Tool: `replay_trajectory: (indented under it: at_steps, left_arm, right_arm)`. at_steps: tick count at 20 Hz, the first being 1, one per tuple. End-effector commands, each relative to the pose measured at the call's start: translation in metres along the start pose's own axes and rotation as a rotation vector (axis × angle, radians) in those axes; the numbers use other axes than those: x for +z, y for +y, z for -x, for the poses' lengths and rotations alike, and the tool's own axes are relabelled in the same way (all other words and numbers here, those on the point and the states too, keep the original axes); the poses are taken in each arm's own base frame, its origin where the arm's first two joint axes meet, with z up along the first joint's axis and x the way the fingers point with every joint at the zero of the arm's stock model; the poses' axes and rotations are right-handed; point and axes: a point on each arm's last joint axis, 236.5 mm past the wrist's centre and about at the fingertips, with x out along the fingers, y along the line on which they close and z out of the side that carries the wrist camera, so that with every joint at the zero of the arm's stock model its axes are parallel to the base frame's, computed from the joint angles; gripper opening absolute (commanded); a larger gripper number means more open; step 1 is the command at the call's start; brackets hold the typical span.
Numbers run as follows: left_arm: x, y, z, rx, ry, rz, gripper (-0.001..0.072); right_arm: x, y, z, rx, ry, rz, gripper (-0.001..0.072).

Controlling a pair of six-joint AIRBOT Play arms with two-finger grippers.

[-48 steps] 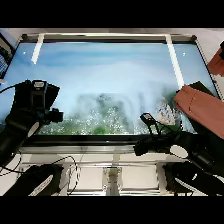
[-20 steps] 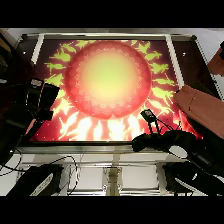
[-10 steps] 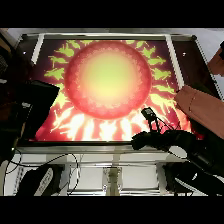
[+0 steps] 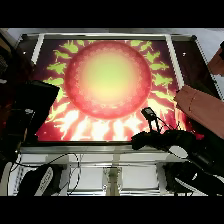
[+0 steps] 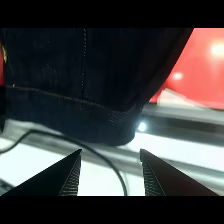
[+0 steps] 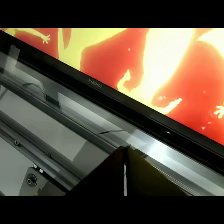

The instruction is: Fold the clothes and pants, and hang the long-sleeved shirts on hangers.

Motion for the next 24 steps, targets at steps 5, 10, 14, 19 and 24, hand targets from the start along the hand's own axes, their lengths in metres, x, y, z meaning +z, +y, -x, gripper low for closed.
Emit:
replay_trajectory:
  at_steps: [5,10,14,19,24]
  left_arm:
    - [0.032,0.002,-0.003,0.019,-0.135,-0.018,0.0411]
    - [0.020,-0.007,-0.032,0.006,-0.022,-0.119,0.0411]
    - [0.017,-0.003,-0.040,0.027,0.009,-0.160,0.0411]
    - [0.008,0.011,-0.047,0.034,0.013,-0.084,0.0411]
    - [0.007,0.018,-0.049,0.043,0.003,-0.053,0.0346]
  right_arm:
    - [-0.002,0.007,0.000,0.029,0.010,-0.025,0.0016]
    - [-0.003,0.010,0.000,0.043,0.014,-0.038,0.0017]
    - [-0.003,0.011,0.000,0.047,0.015,-0.042,0.0017]
    - [-0.003,0.011,0.000,0.047,0.016,-0.042,0.0017]
    - [-0.003,0.011,0.000,0.046,0.015,-0.041,0.0017]
